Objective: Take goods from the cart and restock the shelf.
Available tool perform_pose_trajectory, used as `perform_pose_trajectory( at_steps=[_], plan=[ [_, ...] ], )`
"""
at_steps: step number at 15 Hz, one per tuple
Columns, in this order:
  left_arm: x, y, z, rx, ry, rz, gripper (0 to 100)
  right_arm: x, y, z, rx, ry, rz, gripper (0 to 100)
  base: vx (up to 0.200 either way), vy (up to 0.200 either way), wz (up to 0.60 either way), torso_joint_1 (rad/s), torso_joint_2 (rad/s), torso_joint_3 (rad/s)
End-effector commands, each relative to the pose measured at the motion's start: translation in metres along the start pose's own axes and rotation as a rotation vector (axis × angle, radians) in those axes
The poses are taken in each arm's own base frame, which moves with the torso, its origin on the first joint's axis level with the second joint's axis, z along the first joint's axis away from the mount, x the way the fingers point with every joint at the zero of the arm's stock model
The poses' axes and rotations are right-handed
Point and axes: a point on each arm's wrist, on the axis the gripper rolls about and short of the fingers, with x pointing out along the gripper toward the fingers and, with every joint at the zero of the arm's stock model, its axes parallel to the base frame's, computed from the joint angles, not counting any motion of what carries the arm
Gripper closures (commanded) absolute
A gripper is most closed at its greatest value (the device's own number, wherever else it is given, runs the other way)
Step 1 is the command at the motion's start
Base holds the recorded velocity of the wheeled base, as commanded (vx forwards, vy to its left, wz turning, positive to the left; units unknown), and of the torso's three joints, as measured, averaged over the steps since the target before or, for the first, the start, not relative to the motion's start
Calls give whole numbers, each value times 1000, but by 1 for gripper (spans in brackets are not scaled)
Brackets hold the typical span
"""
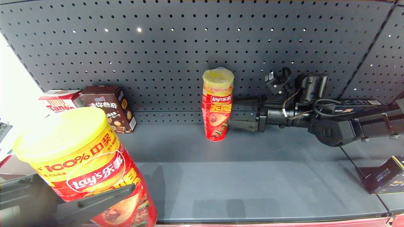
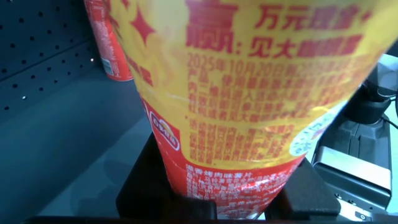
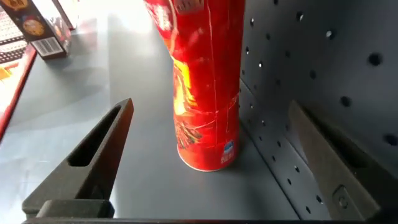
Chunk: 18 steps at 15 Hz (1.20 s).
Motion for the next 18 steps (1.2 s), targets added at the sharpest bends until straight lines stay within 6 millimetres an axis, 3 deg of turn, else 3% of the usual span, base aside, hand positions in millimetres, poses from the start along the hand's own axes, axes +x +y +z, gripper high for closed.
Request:
perform_pose_trajectory(
  at_steps=[1,18],
  plan=[
    [0,0,1,3,-5,0,100,9,-6,-11,10,8,6,0,0,0,0,0,0,0],
    [-2,-1,3,7,-12,17,100,64,-7,-27,-19,-22,52,0,0,0,0,0,0,0]
  ],
)
